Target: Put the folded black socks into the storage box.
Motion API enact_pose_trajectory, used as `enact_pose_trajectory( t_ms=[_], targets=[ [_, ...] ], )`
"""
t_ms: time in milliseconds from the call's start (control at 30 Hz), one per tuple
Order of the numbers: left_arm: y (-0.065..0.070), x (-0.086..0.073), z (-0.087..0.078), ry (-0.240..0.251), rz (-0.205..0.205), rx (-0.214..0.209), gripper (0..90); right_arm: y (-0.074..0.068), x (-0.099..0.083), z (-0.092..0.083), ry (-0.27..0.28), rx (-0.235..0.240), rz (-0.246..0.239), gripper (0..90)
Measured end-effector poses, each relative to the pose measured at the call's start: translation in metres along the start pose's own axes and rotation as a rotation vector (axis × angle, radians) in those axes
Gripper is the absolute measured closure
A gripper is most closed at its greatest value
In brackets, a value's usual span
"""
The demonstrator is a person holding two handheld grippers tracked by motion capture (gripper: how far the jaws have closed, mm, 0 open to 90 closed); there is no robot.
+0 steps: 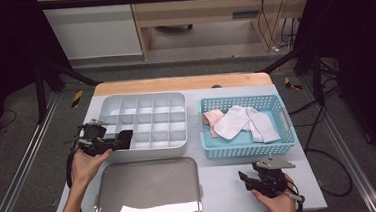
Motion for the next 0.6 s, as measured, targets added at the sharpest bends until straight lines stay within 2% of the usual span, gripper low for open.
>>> enact_pose_trajectory(
  t_ms=[100, 267, 400, 500, 600],
  targets=[
    [0.003, 0.001, 0.003, -0.013, 0.004, 0.004, 72.0, 0.0, 0.0, 0.0, -0.002, 0.001, 0.001, 39.5],
    [0.006, 0.002, 0.014, -0.034, 0.012, 0.048, 82.2, -0.001, 0.0, 0.0, -0.001, 0.004, 0.0, 39.6],
    [0.007, 0.003, 0.022, -0.069, 0.027, 0.081, 85.2, 0.0, 0.0, 0.0, -0.003, 0.004, 0.001, 39.8],
    [0.005, 0.002, 0.024, -0.061, 0.023, 0.076, 85.3, -0.001, 0.0, 0.0, 0.001, 0.008, 0.001, 39.9],
    [0.002, 0.0, 0.02, -0.026, -0.011, 0.043, 82.2, -0.001, 0.0, 0.0, -0.001, 0.004, -0.008, 39.9]
  ],
)
Point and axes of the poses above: each handheld gripper's, and its own axes: z roughly forward along the jaws, x roughly out of its top, y roughly to its right, the point moved 3 cm from there along z, roughly forward along the jaws, and after that the axes turned 7 degrees about -y, right-handed, at the moved point
